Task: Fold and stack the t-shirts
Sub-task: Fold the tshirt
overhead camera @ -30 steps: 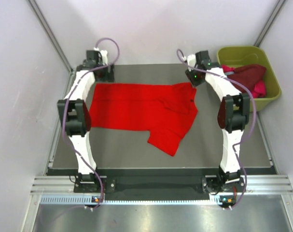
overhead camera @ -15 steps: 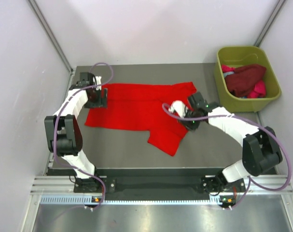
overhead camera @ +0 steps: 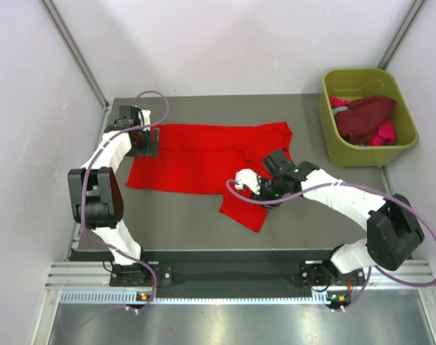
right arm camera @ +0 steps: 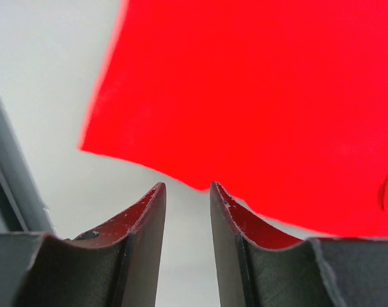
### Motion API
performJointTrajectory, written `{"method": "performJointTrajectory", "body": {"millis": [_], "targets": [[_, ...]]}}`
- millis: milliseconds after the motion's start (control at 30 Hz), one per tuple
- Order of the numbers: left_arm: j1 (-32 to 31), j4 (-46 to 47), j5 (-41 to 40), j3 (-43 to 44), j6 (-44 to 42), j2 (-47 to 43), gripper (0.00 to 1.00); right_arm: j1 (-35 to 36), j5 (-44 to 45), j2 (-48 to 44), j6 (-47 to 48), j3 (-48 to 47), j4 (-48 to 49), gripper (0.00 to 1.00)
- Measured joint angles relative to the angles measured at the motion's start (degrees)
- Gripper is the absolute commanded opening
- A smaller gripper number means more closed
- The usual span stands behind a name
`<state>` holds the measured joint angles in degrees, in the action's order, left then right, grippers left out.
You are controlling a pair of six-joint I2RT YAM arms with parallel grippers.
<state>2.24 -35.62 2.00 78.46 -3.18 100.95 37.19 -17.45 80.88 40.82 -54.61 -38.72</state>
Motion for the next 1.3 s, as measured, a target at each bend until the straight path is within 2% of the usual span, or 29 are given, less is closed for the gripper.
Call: {"method": "performJointTrajectory", "body": {"millis": [200,533,1033,1300], "targets": [[0.5,1.6,0.2,0.2,-1.6,1.2,0.77,5.8,-1.6,2.6,-3.2,-1.5,0.5,0.35],[1.6,2.0,0.9,-0.1,-2.5,1.1,0.77,9.7,-1.8,5.4,-6.4,-3.5,2.4,0.36],[2.1,1.4,2.1,-1.6,-2.5,-4.1,0.77,14.8,-0.6,5.5,-9.2,5.0,5.1,0.35],[2.2,1.3,2.1,-3.1,-2.1,-4.3,0.77,15.9,0.0,5.9,-9.1,5.5,5.4,0.35]]}}
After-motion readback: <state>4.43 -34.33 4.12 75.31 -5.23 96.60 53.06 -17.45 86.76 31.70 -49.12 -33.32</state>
